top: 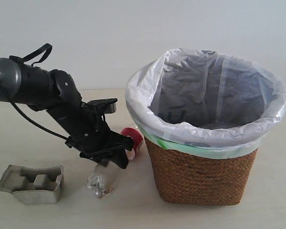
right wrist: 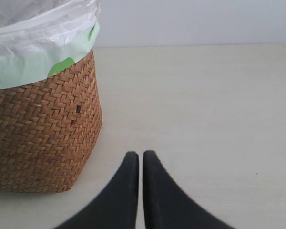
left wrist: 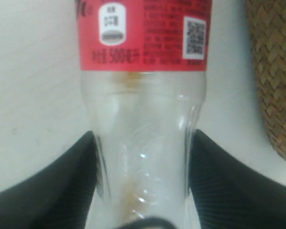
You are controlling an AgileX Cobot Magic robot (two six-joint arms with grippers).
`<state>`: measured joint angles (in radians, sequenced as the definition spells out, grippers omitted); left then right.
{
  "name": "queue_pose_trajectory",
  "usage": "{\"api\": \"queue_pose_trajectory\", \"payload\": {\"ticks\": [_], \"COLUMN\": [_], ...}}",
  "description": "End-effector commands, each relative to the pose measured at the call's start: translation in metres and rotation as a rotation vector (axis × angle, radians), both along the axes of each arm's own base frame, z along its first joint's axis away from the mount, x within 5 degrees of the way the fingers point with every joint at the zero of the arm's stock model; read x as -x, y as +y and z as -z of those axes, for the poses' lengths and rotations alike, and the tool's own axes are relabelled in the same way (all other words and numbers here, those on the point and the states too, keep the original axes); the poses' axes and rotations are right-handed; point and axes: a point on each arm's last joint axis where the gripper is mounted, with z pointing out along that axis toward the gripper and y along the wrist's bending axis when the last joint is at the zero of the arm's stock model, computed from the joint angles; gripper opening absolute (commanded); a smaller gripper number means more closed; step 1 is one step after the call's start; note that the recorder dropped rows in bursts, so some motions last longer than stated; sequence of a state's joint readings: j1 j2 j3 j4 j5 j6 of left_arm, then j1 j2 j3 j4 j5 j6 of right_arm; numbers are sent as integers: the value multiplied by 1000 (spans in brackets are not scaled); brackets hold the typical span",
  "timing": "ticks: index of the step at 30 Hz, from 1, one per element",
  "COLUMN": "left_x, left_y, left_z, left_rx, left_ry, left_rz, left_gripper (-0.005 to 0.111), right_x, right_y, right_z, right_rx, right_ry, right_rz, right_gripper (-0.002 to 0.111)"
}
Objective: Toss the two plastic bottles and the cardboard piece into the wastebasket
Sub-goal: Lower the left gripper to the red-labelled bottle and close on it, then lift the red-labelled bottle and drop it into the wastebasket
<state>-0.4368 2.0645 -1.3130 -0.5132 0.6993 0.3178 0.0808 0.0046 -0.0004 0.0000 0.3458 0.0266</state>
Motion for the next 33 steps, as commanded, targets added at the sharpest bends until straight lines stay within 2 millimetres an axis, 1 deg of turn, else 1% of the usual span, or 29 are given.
{"api": "queue_pose_trajectory", "payload": {"ticks": [1, 3, 4, 5, 6, 7, 8, 9, 10, 11, 13, 15, 17, 18, 20, 21, 22, 23, 24, 25, 27, 28, 29, 30, 31, 32, 33], "left_x": [-7, -9, -12, -12, -10, -9, -3, 0, 9, 18, 35, 47, 53, 54, 50, 46, 41, 35, 31, 29, 27, 28, 31, 37, 42, 47, 52], "left_y": [21, 36, 59, 69, 97, 109, 134, 143, 160, 171, 190, 202, 205, 203, 196, 192, 185, 172, 163, 152, 120, 105, 83, 61, 46, 29, 16], "left_z": [-29, -50, -75, -84, -110, -121, -151, -164, -197, -223, -263, -289, -298, -296, -287, -282, -271, -255, -246, -239, -233, -233, -238, -246, -253, -263, -275], "left_rx": [-1, -6, -43, -65, -160, -213, -354, -424, -545, -640, -783, -893, -899, -879, -789, -745, -689, -609, -563, -514, -369, -283, -152, -9, 96, 221, 344], "left_ry": [-62, -113, -179, -196, -249, -274, -331, -363, -440, -508, -616, -670, -687, -674, -627, -607, -571, -531, -512, -499, -510, -520, -531, -531, -545, -551, -542], "left_rz": [-51, -91, -142, -192, -277, -297, -331, -337, -371, -405, -529, -603, -624, -623, -617, -597, -556, -505, -478, -447, -335, -276, -197, -117, -36, 31, 51], "left_gripper": [4, 4, 4, 4, 4, 4, 4, 4, 4, 4, 4, 4, 4, 4, 4, 4, 4, 4, 4, 4, 4, 4, 4, 5, 8, 15, 27], "right_x": [0, 0, 0, 0, 0, 0, 0, 0, 0, 0, 0, 0, 0, 0, 0, 0, 0, 0, 0, 0, 0, 0, 0, 0, 0, 0, 0], "right_y": [-1, -1, -1, -1, -1, -1, -1, -1, -1, -1, -1, -1, -1, -1, -1, -1, -1, -1, -1, -1, -1, -1, -1, -1, -1, -1, -1], "right_z": [-1, -1, -1, -1, -1, -1, -1, -1, -1, -1, -1, -1, -1, -1, -1, -1, -1, -1, -1, -1, -1, -1, -1, -1, -1, -1, -1], "right_rx": [10, 10, 10, 10, 10, 10, 10, 10, 10, 10, 10, 10, 10, 10, 10, 10, 10, 10, 10, 10, 10, 10, 10, 10, 10, 10, 10], "right_ry": [-10, -10, -10, -10, -10, -10, -10, -10, -10, -10, -10, -10, -10, -10, -10, -10, -10, -10, -10, -10, -10, -10, -10, -10, -10, -10, -10], "right_rz": [6, 6, 6, 6, 6, 6, 6, 6, 6, 6, 6, 6, 6, 6, 6, 6, 6, 6, 6, 6, 6, 6, 6, 6, 6, 6, 6], "right_gripper": [0, 0, 0, 0, 0, 0, 0, 0, 0, 0, 0, 0, 0, 0, 0, 0, 0, 0, 0, 0, 0, 0, 0, 0, 0, 0, 0]}}
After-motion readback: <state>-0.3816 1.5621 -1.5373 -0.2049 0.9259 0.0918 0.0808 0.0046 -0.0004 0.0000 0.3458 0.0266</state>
